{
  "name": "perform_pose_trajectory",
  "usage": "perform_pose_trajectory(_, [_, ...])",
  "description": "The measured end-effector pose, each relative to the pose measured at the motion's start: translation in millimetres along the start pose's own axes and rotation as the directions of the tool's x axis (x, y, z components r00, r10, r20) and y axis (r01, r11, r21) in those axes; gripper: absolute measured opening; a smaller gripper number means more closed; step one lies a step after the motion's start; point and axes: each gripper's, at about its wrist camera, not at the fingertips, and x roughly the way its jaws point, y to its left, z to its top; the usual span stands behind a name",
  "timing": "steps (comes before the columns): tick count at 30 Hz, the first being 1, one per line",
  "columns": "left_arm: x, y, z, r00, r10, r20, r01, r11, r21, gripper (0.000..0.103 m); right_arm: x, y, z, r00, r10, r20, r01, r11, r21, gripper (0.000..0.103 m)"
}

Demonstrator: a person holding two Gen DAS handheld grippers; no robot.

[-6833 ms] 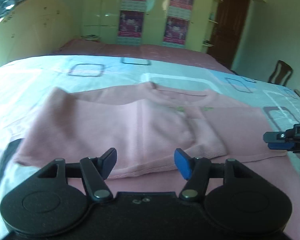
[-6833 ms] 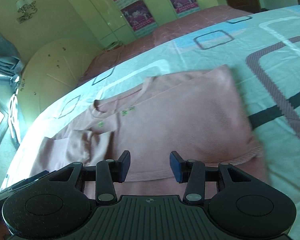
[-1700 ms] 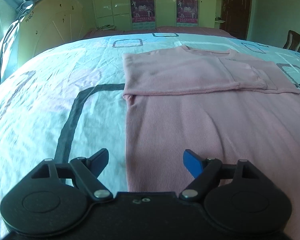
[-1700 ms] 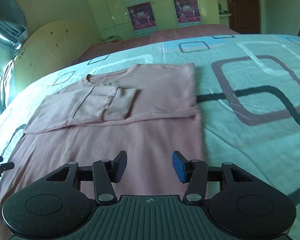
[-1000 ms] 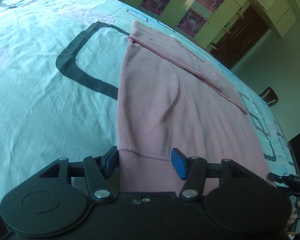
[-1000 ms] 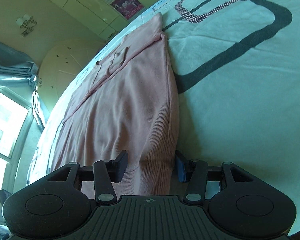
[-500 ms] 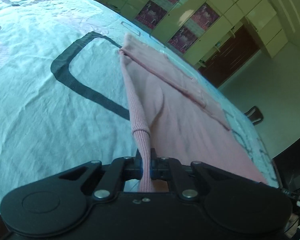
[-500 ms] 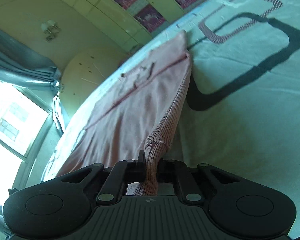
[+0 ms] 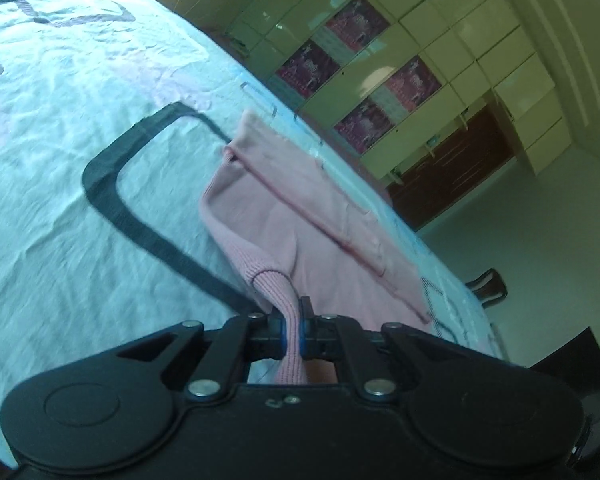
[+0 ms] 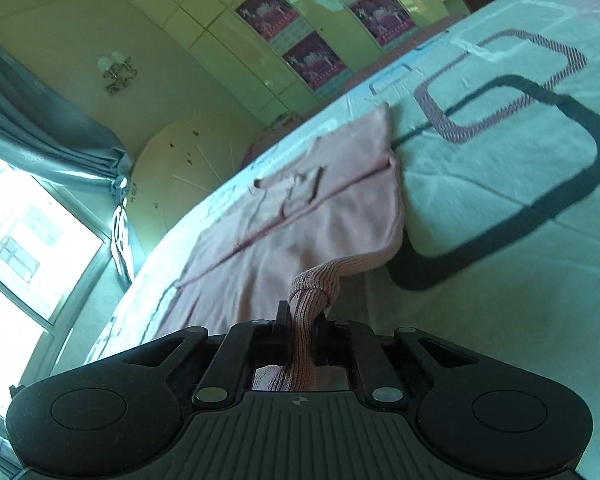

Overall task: Fold small clothes
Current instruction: 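Lift the gripped side edge and fold it over the body with both tools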

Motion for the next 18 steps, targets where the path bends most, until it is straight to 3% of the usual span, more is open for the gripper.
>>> perform_pose_trajectory(3, [15.9, -22.1, 24.3, 0.998, -0.042, 0.040, 0.042, 0.999, 0.015, 0.004, 15.9, 11.3, 32.2, 1.000, -0.023, 0.009, 0.023, 0.999, -0.036, 0.008])
perform_pose_trajectory(10, [82.2, -51.9, 92.0, 0.994, -0.070, 0.079, 0.067, 0.997, 0.032, 0.004, 70.0, 10.7, 113.9, 0.997, -0.037, 0.060, 0.037, 0.999, 0.017, 0.008])
perform_pose_trajectory(18, [201.7, -44.2, 171.6, 1.000, -0.012, 0.009, 0.012, 1.000, 0.016, 0.004, 177.1, -23.6, 192.2, 0.995, -0.101, 0.006, 0.099, 0.985, 0.140, 0.008])
